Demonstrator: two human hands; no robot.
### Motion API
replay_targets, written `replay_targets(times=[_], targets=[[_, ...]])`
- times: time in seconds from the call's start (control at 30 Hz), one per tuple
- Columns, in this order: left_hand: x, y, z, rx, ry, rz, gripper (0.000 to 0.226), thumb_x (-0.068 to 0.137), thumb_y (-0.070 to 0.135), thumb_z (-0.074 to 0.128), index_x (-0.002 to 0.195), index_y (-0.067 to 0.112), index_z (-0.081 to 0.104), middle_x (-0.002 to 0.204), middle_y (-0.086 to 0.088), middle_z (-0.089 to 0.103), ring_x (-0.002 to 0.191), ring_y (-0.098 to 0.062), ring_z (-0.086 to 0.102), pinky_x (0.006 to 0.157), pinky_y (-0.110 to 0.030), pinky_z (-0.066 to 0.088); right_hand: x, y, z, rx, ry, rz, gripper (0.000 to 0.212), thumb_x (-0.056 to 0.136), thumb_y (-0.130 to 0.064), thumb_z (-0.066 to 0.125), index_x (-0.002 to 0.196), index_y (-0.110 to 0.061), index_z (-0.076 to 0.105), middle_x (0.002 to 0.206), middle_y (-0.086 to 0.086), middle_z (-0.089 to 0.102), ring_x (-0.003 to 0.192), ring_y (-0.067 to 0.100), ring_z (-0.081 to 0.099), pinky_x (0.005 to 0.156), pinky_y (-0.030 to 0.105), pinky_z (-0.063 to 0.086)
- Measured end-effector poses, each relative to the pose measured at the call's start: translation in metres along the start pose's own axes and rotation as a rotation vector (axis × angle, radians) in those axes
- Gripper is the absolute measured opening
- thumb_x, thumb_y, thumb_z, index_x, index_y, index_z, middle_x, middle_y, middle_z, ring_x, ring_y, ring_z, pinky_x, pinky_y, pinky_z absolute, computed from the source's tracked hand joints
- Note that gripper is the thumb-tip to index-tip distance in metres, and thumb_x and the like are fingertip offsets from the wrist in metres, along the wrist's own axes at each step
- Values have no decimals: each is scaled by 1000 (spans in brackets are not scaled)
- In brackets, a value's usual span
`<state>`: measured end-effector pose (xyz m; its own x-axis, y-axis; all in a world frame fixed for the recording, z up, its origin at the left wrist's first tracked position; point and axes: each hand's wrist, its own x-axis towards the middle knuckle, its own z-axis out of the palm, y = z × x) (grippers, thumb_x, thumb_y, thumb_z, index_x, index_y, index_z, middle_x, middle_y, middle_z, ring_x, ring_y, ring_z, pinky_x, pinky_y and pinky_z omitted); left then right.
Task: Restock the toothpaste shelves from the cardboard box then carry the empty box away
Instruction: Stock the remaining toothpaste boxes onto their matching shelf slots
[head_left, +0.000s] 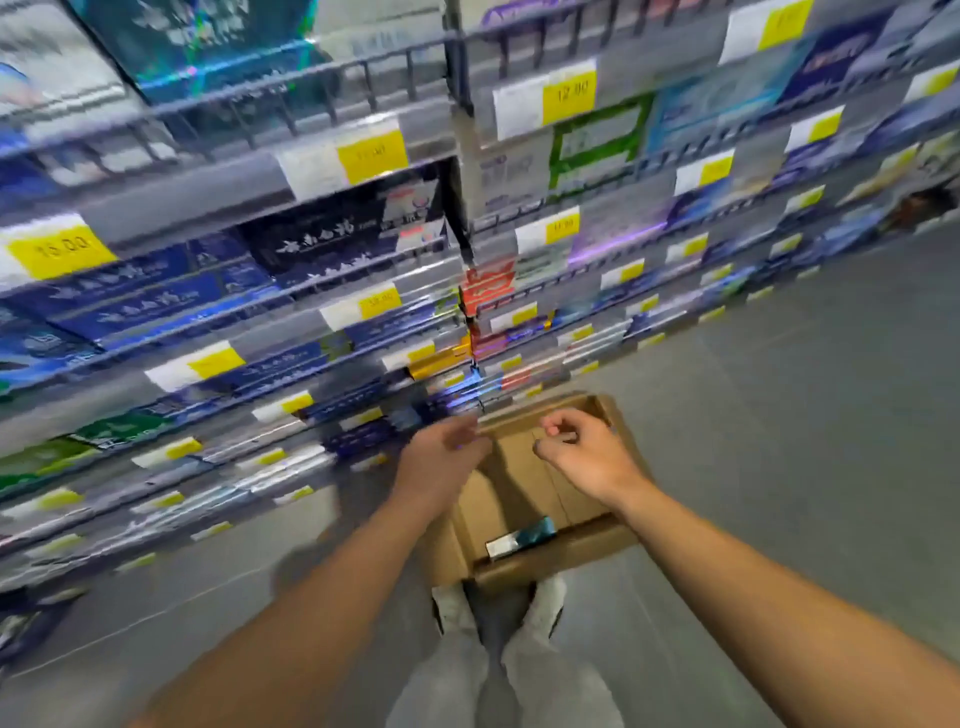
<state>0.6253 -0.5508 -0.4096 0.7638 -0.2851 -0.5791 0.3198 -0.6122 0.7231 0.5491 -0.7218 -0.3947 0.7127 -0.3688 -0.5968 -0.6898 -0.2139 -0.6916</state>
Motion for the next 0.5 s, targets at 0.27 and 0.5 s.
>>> replay_targets(times=[0.27,0.5], targets=[[69,-113,100,53,-181,-138,34,92,29,64,125,25,61,116,6,65,103,-8,60,86,-22,45,77,155,31,-83,-57,228,21,84,-23,68,104,-25,64,102,-8,64,100,12,59,79,19,36],[160,-243,190,-41,-152,-320,38,86,25,72,122,19,62,114,0,66,105,-15,61,89,-24,49,183,294,90,-151,-155,300,24,86,-22,67,110,-22,63,108,-5,62,96,10,54,76,20,38]])
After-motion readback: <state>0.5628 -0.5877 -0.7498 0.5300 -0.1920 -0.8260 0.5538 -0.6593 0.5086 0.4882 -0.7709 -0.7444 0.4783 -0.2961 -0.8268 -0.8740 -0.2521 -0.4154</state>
